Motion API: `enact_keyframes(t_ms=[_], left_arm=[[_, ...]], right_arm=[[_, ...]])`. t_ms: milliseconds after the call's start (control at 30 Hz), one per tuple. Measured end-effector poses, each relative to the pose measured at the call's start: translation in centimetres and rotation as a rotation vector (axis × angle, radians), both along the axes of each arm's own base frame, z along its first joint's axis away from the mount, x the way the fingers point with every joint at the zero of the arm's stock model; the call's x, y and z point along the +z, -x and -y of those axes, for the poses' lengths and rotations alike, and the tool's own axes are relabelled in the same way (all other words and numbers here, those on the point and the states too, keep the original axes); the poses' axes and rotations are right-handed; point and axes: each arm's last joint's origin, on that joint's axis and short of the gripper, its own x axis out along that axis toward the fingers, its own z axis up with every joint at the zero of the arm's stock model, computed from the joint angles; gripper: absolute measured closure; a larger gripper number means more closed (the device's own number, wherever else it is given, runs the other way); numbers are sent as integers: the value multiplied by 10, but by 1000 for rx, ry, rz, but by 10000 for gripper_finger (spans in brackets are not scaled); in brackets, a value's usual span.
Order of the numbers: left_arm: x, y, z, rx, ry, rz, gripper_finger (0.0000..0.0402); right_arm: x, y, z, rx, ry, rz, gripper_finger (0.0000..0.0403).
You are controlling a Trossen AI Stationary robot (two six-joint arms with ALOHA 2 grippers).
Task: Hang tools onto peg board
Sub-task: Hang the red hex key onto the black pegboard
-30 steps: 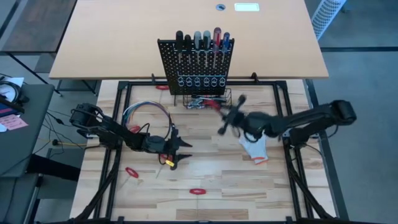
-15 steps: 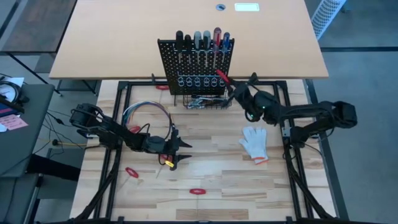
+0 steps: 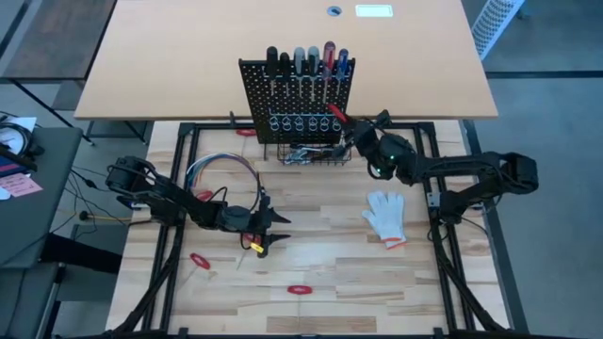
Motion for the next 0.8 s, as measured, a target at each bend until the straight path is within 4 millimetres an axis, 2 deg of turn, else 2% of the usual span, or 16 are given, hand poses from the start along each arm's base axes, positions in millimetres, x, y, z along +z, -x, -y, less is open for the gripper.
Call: enact_keyframes(t_ms=[267, 633, 800], left_arm=[[0, 0, 0, 0, 0, 1, 196], [0, 0, 0, 0, 0, 2, 196], [0, 0, 0, 0, 0, 2, 196]], right_arm=[[-12, 3, 12, -38, -109, -21, 361], [-15, 4, 13, -40, -131, -31, 343], [-15, 3, 15, 37, -150, -16, 341]])
